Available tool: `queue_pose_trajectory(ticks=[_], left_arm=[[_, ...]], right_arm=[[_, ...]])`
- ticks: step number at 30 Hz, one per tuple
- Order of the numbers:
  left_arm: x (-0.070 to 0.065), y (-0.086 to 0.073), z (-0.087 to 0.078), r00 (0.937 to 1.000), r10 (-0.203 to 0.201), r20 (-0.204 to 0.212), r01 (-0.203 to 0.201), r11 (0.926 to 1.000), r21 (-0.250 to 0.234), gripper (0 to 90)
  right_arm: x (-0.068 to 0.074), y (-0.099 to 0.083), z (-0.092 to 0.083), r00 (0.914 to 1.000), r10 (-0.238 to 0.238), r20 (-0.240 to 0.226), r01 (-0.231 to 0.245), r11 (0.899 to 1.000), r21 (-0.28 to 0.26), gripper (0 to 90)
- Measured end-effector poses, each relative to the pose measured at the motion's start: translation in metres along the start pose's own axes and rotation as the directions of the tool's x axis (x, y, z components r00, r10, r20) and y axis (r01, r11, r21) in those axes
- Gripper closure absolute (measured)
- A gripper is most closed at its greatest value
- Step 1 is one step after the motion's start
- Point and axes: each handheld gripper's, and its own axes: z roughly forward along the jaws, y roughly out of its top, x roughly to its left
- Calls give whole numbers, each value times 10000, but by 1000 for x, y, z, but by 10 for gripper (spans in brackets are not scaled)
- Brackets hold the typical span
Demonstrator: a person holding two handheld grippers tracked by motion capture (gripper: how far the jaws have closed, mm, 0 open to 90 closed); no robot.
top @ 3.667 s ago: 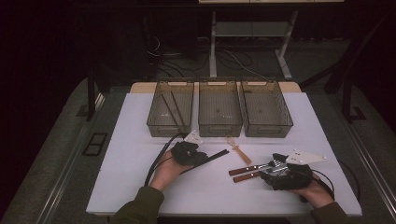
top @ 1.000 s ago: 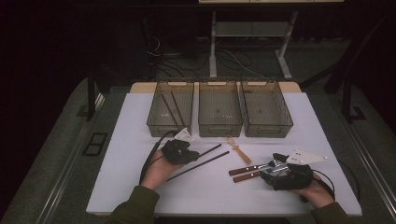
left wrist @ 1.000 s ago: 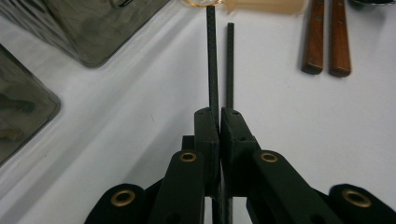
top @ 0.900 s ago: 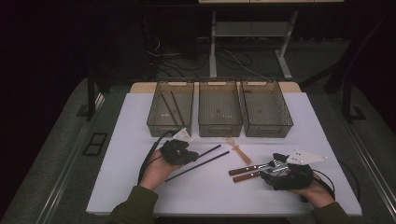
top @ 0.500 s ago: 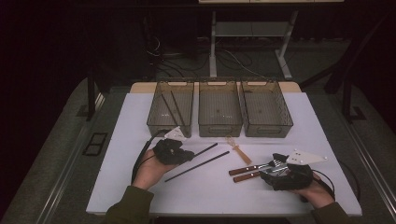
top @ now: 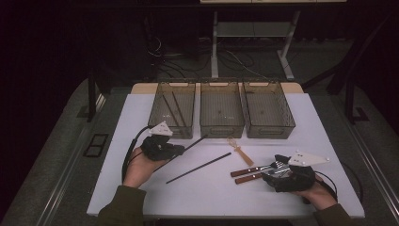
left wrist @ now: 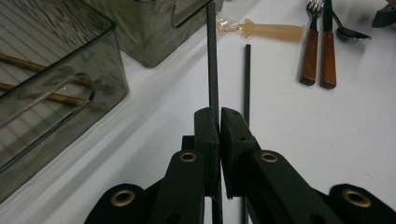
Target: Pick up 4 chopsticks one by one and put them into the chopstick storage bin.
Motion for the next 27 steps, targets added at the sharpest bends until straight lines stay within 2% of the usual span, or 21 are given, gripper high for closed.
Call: queue_pose_trajectory(ticks=[9,16,22,27], left_arm=[[17,5,-7,9994,-298,-195,293,9992,-257,855],[29,13,-9,9989,-352,-299,341,9988,-356,855],[39,23,-12,9976,-462,-515,433,9975,-560,855],[47,36,-12,9965,-393,-735,359,9983,-468,855]], right_arm=[[-1,0,0,10000,50,34,-50,10000,18,126],[-1,0,0,10000,83,25,-83,10000,13,126],[-1,0,0,10000,79,28,-79,10000,5,125],[-1,0,0,10000,66,14,-66,10000,9,126]])
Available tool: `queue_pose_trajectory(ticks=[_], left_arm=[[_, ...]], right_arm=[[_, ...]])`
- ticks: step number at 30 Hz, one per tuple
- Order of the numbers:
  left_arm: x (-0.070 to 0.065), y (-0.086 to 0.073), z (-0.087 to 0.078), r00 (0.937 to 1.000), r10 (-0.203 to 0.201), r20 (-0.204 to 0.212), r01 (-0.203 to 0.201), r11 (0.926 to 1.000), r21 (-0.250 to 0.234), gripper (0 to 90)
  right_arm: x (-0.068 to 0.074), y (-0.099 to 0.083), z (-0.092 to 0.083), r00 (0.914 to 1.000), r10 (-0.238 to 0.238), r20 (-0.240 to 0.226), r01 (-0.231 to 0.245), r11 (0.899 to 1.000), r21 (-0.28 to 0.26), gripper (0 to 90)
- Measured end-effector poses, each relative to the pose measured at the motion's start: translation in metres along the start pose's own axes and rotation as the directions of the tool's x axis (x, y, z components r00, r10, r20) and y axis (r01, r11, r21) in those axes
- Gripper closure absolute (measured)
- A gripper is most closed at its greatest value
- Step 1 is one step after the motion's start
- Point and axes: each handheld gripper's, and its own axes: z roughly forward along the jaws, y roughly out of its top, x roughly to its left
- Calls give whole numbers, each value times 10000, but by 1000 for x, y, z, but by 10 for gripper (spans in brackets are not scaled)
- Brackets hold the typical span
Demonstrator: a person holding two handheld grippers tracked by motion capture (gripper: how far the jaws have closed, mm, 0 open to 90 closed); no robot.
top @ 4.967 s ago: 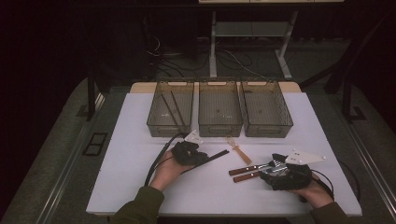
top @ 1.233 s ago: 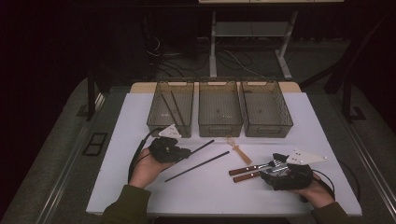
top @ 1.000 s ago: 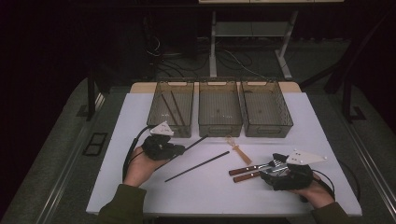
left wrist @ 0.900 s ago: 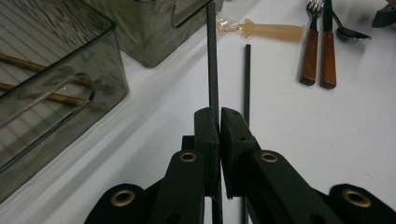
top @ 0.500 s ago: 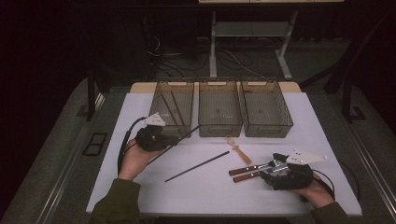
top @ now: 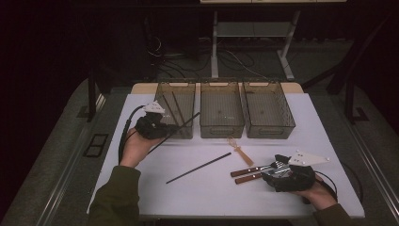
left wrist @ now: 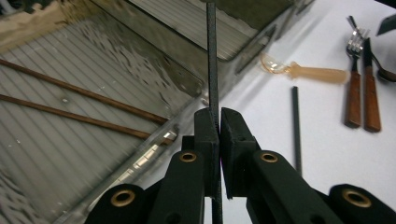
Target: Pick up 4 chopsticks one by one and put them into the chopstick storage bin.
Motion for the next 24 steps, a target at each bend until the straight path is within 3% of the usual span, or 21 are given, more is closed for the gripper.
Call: queue_pose_trajectory(ticks=[13,22,24], left_arm=[[28,35,6,9984,-169,-536,170,9999,24,855],[47,63,15,9948,-507,-880,498,9987,-121,855],[52,69,18,9940,-334,-1042,340,9994,44,855]], right_arm=[[1,1,0,10000,24,-22,-24,10000,-65,126],[1,1,-2,10000,27,-16,-27,9999,-109,126],[1,1,-2,10000,7,-27,-7,9999,-122,126]])
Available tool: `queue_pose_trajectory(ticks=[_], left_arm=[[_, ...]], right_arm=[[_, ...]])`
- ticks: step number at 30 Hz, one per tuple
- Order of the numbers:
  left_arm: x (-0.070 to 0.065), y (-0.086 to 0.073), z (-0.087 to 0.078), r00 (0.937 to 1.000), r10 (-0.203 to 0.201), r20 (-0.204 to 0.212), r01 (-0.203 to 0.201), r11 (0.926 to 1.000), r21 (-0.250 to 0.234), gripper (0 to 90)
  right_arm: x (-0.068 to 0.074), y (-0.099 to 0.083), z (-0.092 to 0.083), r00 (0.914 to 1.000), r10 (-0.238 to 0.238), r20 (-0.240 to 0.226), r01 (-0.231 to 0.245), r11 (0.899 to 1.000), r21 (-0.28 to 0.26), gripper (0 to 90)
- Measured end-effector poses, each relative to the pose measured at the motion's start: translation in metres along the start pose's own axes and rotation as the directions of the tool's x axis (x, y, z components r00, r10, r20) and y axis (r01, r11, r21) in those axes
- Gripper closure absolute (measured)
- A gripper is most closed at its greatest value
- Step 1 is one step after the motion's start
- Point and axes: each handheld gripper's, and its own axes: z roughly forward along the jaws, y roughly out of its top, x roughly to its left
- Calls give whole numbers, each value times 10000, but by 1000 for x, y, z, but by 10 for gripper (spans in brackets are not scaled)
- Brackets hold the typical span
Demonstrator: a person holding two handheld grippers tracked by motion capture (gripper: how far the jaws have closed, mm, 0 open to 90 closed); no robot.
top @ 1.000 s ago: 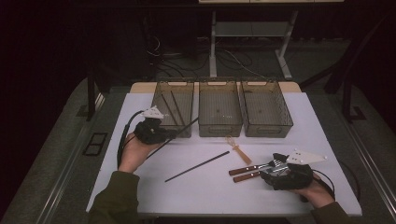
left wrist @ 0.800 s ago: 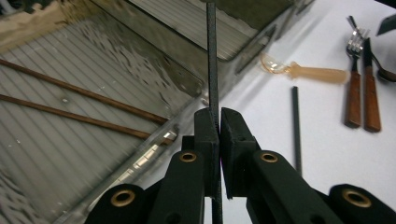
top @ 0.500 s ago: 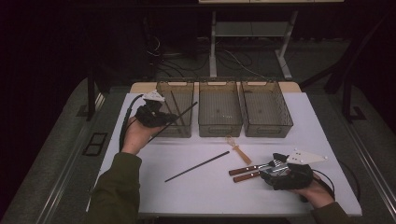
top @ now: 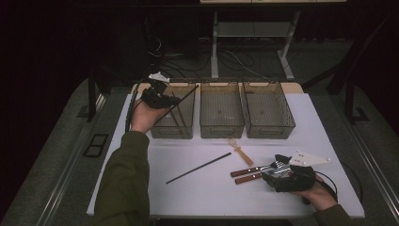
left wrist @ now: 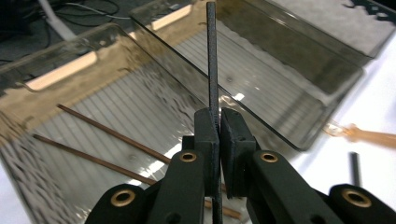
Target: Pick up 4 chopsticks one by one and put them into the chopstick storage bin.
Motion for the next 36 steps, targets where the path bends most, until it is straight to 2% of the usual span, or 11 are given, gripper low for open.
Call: queue_pose_trajectory(ticks=[1,6,15,17,25,27,33,36], left_arm=[[1,2,2,9999,-150,-21,150,9998,-89,855],[13,11,12,9990,-264,-364,256,9995,-210,855],[32,6,30,9917,-968,-844,919,9939,-607,855],[34,4,34,9901,-871,-1099,828,9956,-428,855],[33,-4,50,9860,-798,-1464,753,9965,-358,855],[34,-8,53,9852,-734,-1549,729,9973,-90,855],[35,-22,62,9849,-895,-1484,942,9952,249,854],[34,-22,65,9834,-740,-1659,812,9960,373,853]], right_arm=[[0,0,0,10000,-5,-14,5,10000,2,126],[1,0,0,10000,-59,-60,59,10000,-6,125],[2,0,1,9999,-135,-106,135,9999,35,125],[2,0,1,9998,-143,-133,143,9999,36,126],[2,0,3,9997,-174,-195,177,9998,108,126],[2,0,2,9997,-179,-191,181,9998,88,126],[2,-1,2,9997,-154,-184,156,9998,91,126],[2,0,2,9996,-179,-197,181,9998,93,126]])
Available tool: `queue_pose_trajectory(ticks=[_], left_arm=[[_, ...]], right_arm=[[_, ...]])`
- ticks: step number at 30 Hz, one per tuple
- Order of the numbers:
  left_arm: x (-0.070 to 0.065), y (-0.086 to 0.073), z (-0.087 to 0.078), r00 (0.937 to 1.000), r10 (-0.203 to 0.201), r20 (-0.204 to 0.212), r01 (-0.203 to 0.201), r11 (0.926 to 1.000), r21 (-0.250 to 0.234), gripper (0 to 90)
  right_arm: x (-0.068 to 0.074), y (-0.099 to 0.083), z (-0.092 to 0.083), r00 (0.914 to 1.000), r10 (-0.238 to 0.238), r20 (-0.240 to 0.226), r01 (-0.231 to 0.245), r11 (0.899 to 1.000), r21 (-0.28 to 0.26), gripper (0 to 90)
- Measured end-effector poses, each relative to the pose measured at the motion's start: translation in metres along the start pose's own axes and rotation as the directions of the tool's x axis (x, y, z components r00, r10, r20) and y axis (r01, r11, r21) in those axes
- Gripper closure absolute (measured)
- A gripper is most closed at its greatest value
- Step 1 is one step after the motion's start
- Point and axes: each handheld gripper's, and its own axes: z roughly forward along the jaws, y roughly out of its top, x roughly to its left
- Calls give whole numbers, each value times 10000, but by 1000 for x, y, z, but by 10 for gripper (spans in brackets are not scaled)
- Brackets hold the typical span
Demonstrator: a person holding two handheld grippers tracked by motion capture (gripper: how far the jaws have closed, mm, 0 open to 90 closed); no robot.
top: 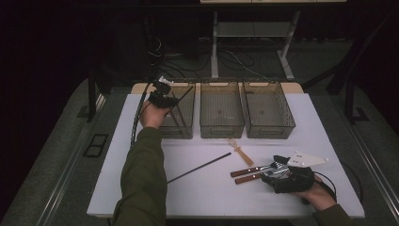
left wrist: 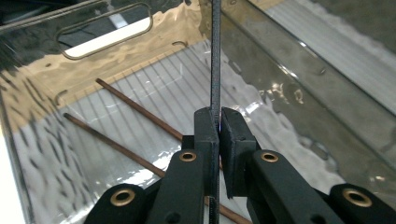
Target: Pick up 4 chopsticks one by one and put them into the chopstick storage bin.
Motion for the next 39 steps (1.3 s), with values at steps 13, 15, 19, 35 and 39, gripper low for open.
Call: queue_pose_trajectory(ticks=[13,15,19,35,39], left_arm=[[-3,4,-8,9995,170,-254,-174,9997,-142,642],[-5,5,-11,9992,310,-250,-315,9993,-200,606],[-9,7,-18,9989,466,80,-465,9989,-70,514],[-46,8,-57,9839,1251,1275,-1169,9907,-702,348],[-62,1,-62,9775,1448,1532,-1352,9883,-712,286]], right_arm=[[0,0,0,10000,-12,4,12,10000,27,125],[0,0,0,10000,-12,8,12,10000,35,126],[0,0,0,10000,-2,37,2,10000,34,125],[3,2,2,9992,379,-118,-379,9993,68,119],[2,2,2,9993,365,64,-365,9993,49,119]])
